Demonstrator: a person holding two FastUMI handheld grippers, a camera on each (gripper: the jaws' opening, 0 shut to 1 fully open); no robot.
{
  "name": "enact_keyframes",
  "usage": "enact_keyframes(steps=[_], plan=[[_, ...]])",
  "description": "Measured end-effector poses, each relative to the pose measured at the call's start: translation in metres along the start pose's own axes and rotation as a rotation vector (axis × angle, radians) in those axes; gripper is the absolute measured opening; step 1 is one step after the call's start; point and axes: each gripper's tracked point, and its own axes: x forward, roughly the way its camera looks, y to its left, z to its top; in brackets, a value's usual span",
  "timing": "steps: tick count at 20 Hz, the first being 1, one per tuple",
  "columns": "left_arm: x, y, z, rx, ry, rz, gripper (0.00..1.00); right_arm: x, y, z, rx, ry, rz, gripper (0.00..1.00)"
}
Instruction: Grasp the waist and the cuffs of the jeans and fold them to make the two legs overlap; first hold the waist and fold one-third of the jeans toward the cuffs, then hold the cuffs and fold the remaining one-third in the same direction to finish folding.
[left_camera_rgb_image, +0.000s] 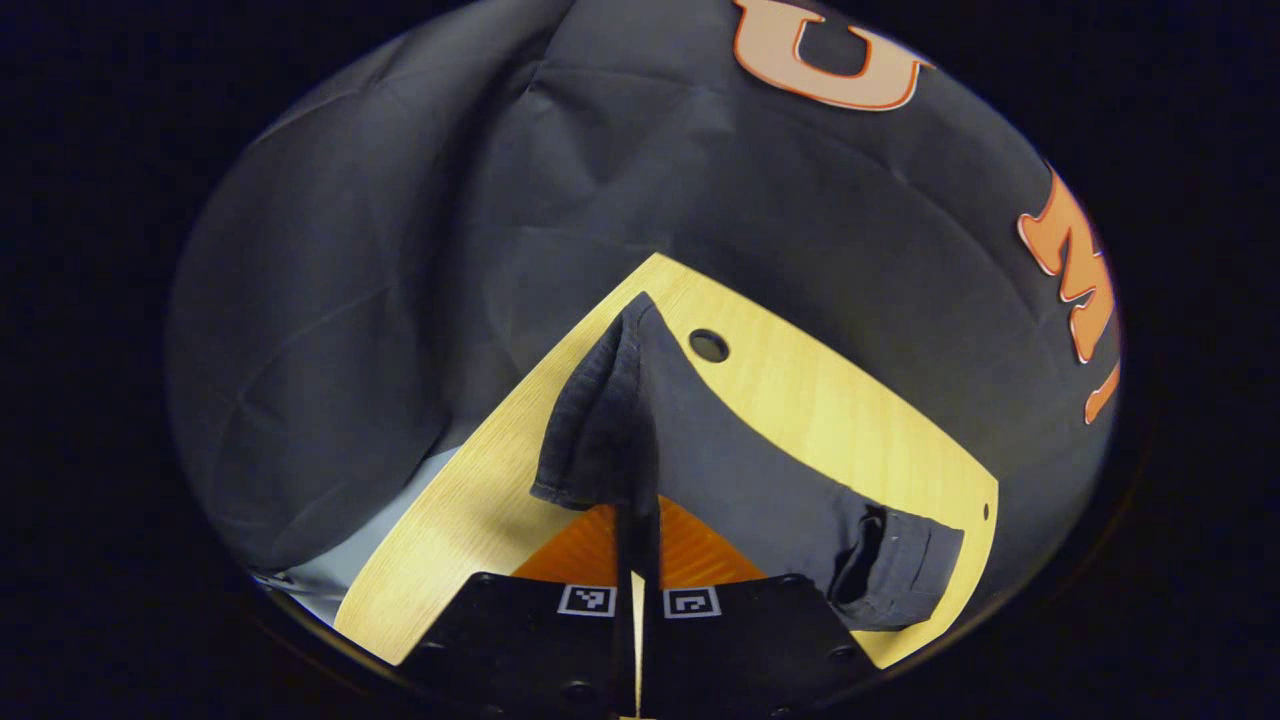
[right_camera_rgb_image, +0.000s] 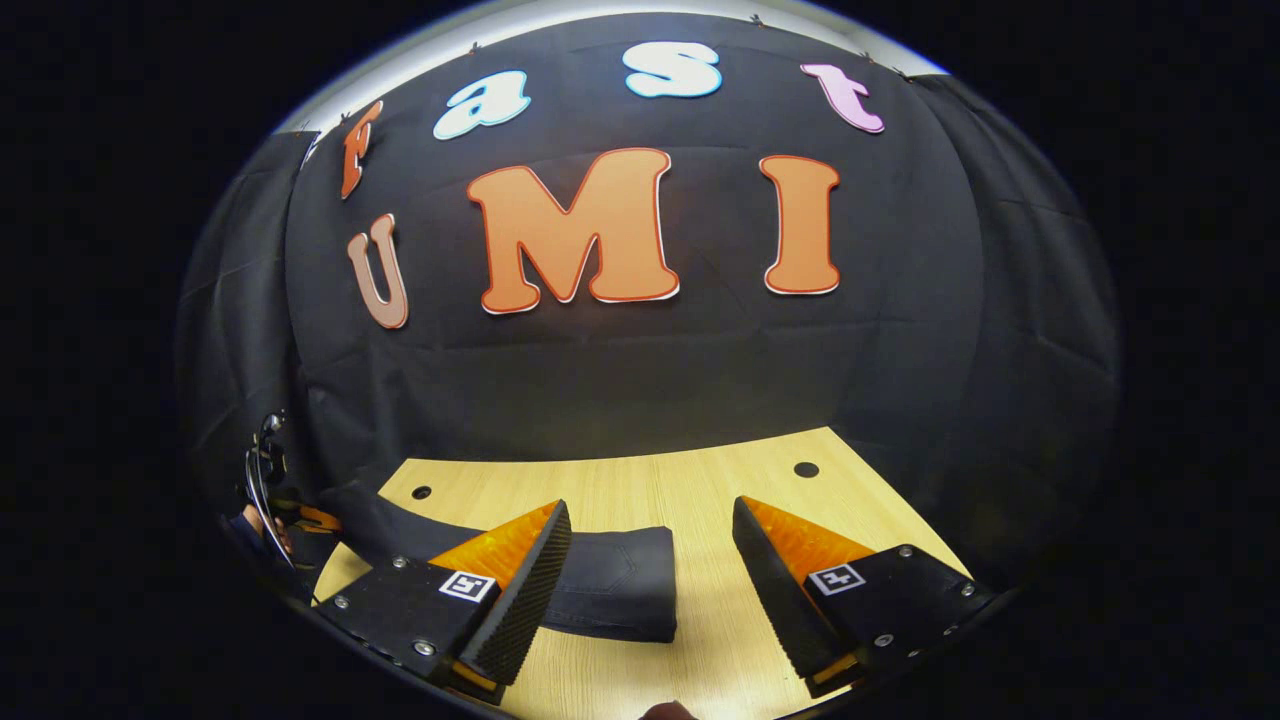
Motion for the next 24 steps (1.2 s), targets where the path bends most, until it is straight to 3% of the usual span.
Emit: enact_keyframes(steps=[7,24], plan=[[-0.028,-0.038,0.016,0.049,-0.080,-0.092,0.03,0.006,-0.003,0.000,-0.015,0.004,0.031,0.98],[-0.116,-0.236,-0.005,0.264,-0.150,-0.263,0.03,0.008,-0.003,0.000,0.023,0.004,0.066,0.98]])
